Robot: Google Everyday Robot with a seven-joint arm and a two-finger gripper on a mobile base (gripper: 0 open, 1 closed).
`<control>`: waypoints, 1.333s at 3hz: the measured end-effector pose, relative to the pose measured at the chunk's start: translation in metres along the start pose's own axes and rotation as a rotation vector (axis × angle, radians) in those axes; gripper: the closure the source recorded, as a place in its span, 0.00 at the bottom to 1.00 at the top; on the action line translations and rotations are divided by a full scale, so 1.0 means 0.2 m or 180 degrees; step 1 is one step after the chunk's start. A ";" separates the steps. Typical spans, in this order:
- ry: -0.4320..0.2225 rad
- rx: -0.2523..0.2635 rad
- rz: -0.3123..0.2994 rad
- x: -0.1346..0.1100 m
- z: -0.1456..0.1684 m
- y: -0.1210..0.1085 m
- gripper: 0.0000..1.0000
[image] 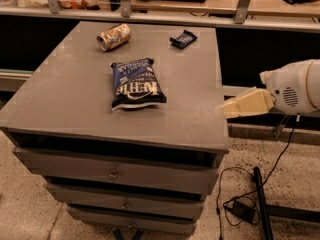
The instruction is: Pick rxbar blueberry
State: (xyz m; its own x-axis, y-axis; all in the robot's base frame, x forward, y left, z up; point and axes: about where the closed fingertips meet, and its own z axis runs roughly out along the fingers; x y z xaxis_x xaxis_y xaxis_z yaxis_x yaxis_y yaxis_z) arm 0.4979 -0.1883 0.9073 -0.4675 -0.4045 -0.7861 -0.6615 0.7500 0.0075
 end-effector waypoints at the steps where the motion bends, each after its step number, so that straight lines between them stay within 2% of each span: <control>1: -0.0159 0.0203 -0.0016 -0.08 -0.01 -0.07 0.00; 2: -0.0159 0.0204 -0.0017 -0.08 -0.01 -0.07 0.00; 3: -0.0310 0.0365 0.0036 -0.12 0.00 -0.11 0.00; 4: -0.0644 0.0670 0.0040 -0.25 0.06 -0.24 0.00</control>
Offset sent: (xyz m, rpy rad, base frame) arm 0.0150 -0.0046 0.0122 0.0027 -0.0617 -0.0446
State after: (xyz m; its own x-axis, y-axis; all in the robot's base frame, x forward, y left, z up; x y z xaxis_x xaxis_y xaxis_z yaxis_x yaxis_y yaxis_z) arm 0.5609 -0.1980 0.9390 -0.3344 -0.2975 -0.8942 -0.5102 0.8549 -0.0937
